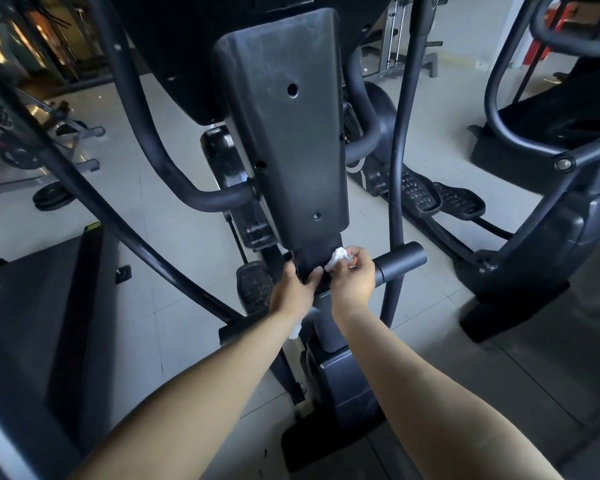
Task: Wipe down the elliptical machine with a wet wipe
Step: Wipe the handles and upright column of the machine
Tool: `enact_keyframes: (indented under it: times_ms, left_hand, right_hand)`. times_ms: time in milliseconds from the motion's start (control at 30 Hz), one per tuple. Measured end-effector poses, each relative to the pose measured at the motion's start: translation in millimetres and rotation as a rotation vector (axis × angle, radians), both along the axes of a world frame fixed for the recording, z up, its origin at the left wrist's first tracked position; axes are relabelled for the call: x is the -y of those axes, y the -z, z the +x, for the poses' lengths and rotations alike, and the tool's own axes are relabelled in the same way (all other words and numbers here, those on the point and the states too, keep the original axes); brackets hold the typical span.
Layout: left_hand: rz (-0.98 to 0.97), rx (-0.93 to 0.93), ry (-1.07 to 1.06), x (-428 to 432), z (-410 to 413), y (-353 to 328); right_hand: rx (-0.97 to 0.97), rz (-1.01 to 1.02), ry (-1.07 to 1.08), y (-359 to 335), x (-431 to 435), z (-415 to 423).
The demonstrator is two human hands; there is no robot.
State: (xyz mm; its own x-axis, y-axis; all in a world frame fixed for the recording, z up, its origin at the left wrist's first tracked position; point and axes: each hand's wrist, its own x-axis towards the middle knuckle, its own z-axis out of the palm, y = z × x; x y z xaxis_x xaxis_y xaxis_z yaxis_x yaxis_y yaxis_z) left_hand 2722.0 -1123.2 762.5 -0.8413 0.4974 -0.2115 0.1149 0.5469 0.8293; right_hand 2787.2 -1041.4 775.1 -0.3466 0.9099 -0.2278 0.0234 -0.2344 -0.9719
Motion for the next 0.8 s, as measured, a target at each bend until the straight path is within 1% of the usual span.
enact_keyframes:
  times_ms: [100,167,200,300,367,400,467,533,633,800]
  left_hand:
    - [-0.022,-0.05,-0.014,0,3,-2]
    - [-0.026,-0.053,-0.007,1,5,-3]
    - [-0.031,-0.063,-0.003,1,4,-2]
    - [-0.057,-0.091,0.012,0,4,-2]
    - [-0.053,-0.107,0.013,-1,2,-2]
    - [-0.055,-0.115,0.011,0,2,-3]
    - [-0.066,-0.125,0.009,0,0,-3]
    - [-0.072,-0.124,0.024,0,-1,-3]
    - [-0.065,-0.081,0.029,2,-1,-5]
    - [-0.071,-0.05,0.036,4,-1,-7]
  right_hand:
    - [0.103,-0.075,-0.02,23,-12,6]
    - [0.124,-0.111,-0.036,29,-17,8]
    - [0.117,-0.113,-0.028,32,-21,7]
    - [0.069,-0.038,-0.001,1,-13,9]
    - [-0.044,-0.013,-0.025,-17,-8,6]
    - [-0.07,-0.012,-0.034,-18,-7,2]
    - [-0.052,0.009,-0.051,-13,-6,-1]
    - [-0.054,-0.029,-0.063,2,-5,0]
    - [0.025,-0.062,-0.037,12,0,13]
    - [0.003,-0.111,-0.014,8,5,18]
